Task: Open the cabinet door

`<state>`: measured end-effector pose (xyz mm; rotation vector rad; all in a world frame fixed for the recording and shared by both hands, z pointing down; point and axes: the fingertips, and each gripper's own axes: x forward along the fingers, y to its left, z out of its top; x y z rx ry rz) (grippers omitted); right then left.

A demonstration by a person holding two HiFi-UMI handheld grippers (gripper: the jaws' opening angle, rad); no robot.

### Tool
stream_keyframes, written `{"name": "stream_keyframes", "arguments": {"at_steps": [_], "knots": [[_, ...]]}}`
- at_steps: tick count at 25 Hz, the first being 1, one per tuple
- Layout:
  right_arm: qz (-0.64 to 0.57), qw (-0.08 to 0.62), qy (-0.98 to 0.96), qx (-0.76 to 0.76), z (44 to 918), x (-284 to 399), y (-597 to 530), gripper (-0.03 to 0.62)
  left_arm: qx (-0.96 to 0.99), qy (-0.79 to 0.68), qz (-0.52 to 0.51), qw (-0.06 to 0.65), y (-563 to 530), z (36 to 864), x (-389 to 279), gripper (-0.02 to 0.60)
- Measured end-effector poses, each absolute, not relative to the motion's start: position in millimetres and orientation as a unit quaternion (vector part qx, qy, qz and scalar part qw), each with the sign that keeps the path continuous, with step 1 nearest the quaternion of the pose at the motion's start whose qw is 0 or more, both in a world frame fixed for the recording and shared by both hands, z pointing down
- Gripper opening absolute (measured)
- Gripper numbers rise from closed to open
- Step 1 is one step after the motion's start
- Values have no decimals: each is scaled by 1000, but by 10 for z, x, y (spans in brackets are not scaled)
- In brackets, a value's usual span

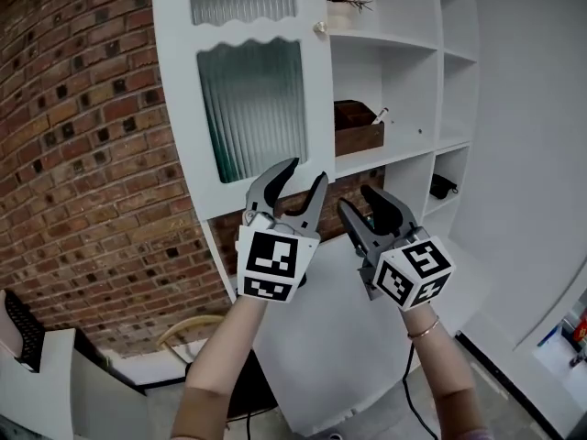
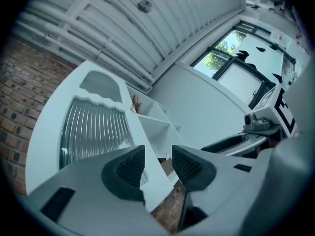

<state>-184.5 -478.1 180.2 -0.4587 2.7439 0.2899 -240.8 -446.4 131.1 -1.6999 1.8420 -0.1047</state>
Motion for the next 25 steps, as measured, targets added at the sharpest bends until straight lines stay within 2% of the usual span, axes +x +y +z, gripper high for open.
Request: {"name": "stream_keyframes", "arguments": {"at_steps": [10, 25], "knots": [[120, 240, 953, -138, 1086, -1909, -5030, 190, -567, 722, -95, 386, -4738, 471, -2457, 160], [125, 247, 954, -114, 716, -2283, -5377, 201, -466, 748, -191, 432, -5344, -530, -2634, 161]]}}
